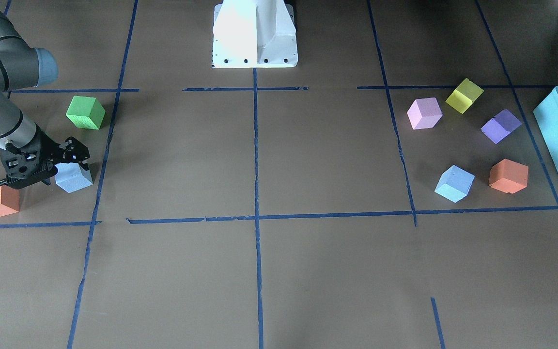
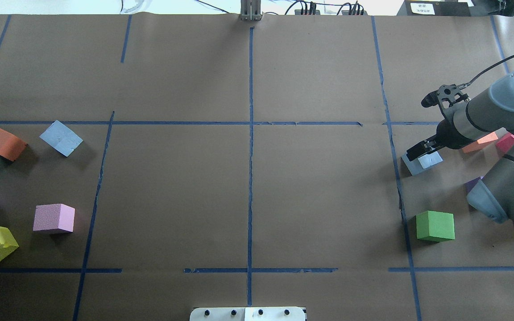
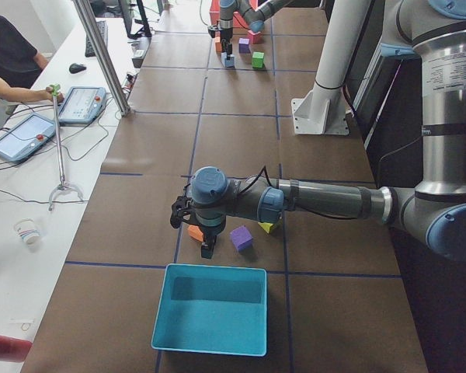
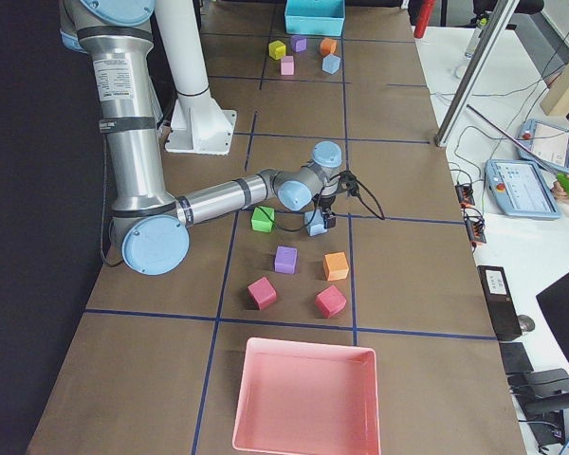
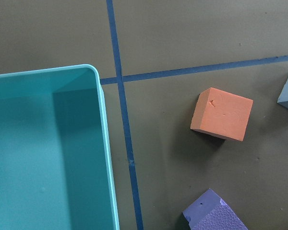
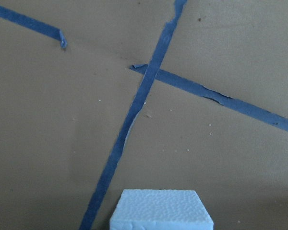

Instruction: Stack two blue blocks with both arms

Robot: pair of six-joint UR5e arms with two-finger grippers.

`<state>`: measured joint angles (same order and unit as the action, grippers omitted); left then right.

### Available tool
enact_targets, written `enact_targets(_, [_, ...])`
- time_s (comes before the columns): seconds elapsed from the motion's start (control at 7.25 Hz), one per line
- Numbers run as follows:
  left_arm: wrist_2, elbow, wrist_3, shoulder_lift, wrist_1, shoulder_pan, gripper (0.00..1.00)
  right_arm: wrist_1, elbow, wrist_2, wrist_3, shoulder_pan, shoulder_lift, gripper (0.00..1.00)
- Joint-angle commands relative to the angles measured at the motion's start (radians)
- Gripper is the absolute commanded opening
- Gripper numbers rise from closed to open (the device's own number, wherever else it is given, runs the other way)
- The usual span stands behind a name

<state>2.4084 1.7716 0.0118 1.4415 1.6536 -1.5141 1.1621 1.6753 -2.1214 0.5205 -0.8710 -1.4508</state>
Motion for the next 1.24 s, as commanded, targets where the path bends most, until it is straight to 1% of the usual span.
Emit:
enact_targets(0.0, [0.0,0.009,0.002,-0.001,0.0,0.0,1.0,0.001,-0.008,0.026,-0.002,0.024,-0.019,0.84])
enact_targets(0.14, [0.0,0.009,0.0,-0.001,0.0,-0.002,1.0,0.001,-0.008,0.032,-0.002,0.027,-0.028,0.65])
enact_targets(0.28, [0.003,0.009,0.0,-0.001,0.0,-0.002,1.0,-0.001,-0.005,0.031,0.0,0.026,-0.034,0.26])
enact_targets(0.41, [0.024,0.009,0.002,-0.003,0.0,-0.002,1.0,-0.002,0.009,0.018,0.001,0.024,-0.039,0.0])
enact_targets(0.55, [0.029,0.011,0.002,-0.003,0.0,-0.002,1.0,0.06,0.074,-0.033,0.01,0.017,-0.024,0.0])
enact_targets(0.69, [0.029,0.012,0.002,-0.001,0.0,-0.002,1.0,0.206,0.168,-0.04,0.054,0.01,0.056,0.0])
enact_targets(0.83, [0.029,0.011,0.0,-0.001,0.0,-0.002,1.0,0.287,0.162,-0.037,0.188,0.044,0.189,0.0])
enact_targets(0.97, [0.029,0.012,0.0,-0.001,0.0,0.0,1.0,0.315,0.115,-0.016,0.357,0.111,0.305,0.0])
enact_targets(1.1, [0.031,0.014,0.0,-0.001,0.0,-0.002,1.0,0.317,0.012,0.079,0.51,0.192,0.445,0.0])
